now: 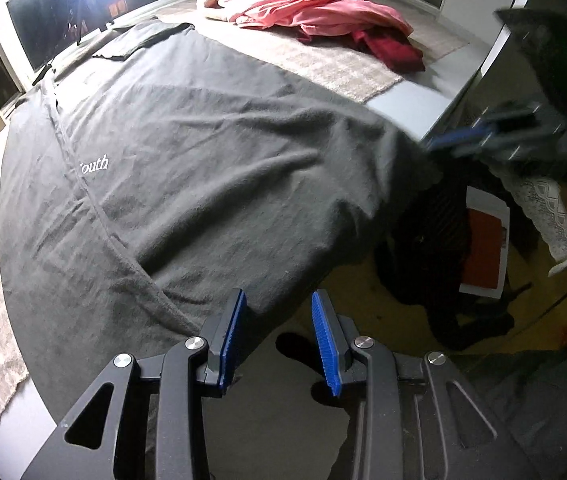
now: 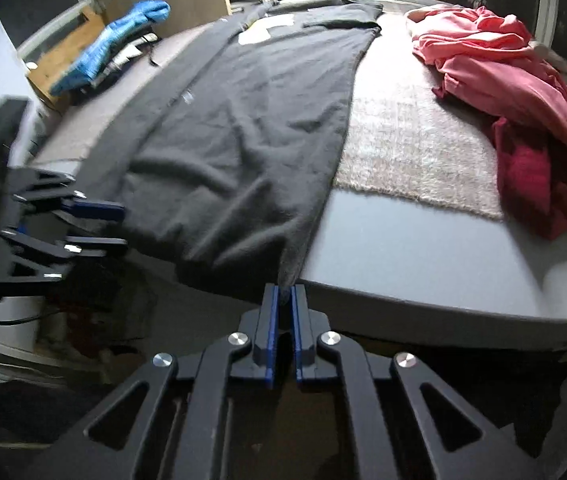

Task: Fold clothes
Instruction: 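Close the right gripper on the hem while the left gripper grasps the hem beside it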

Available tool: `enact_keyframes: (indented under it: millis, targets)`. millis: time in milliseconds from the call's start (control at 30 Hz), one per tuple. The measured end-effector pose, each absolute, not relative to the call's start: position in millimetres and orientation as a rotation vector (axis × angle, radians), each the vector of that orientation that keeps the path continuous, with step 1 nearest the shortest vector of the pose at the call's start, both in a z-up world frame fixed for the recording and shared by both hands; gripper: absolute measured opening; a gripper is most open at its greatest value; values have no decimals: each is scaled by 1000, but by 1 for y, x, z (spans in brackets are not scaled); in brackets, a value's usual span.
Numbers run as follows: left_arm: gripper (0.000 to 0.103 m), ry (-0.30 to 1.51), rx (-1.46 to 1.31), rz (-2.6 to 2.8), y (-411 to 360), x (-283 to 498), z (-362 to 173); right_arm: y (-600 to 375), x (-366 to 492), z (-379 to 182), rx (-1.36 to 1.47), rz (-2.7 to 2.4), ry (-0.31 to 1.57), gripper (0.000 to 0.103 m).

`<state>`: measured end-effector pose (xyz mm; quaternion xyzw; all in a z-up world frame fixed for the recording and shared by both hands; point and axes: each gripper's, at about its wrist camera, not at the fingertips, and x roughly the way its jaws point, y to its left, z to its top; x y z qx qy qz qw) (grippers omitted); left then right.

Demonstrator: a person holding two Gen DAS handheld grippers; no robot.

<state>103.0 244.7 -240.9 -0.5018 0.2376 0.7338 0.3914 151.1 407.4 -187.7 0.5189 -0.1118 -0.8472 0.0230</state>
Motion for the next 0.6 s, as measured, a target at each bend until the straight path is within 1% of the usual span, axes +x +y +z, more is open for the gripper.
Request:
enact_keyframes:
  millis: [67, 100, 133, 167, 267, 333, 367, 433, 467, 600]
  targets:
    - [33, 603, -1278, 1856, 245, 102, -241, 425, 159, -165, 1528, -2624, -478, 4]
    - [33, 601, -1279, 1851, 245, 101, -241, 435, 163, -157, 1485, -2618, -566, 0]
    - [34, 599, -1280, 1846, 245, 101, -241, 444, 165, -153, 1462, -2623, -626, 0]
    - [36, 597, -1280, 1842, 245, 101, -241, 448, 165, -154, 1482, -2630, -620, 0]
    - [37, 623, -1279, 1834, 249, 102, -241, 448, 162, -173, 1601, -2591, -600, 1]
    - [37, 629, -1285, 1828, 252, 103, -241, 449, 161, -187, 1662, -2549, -622, 4]
    - [37, 615, -1291, 1817, 256, 104, -241, 450, 162, -192, 1655, -2522, -671, 5]
    - [37, 595, -1283, 1796, 264, 108, -237, 451, 162, -201, 1649, -2511, -717, 19]
    - [37, 601, -1267, 1793, 269, 111, -235, 451, 161, -204, 1651, -2518, -721, 21]
    - [37, 620, -1228, 1755, 291, 119, -228, 448, 155, -215, 1644, -2502, -738, 21]
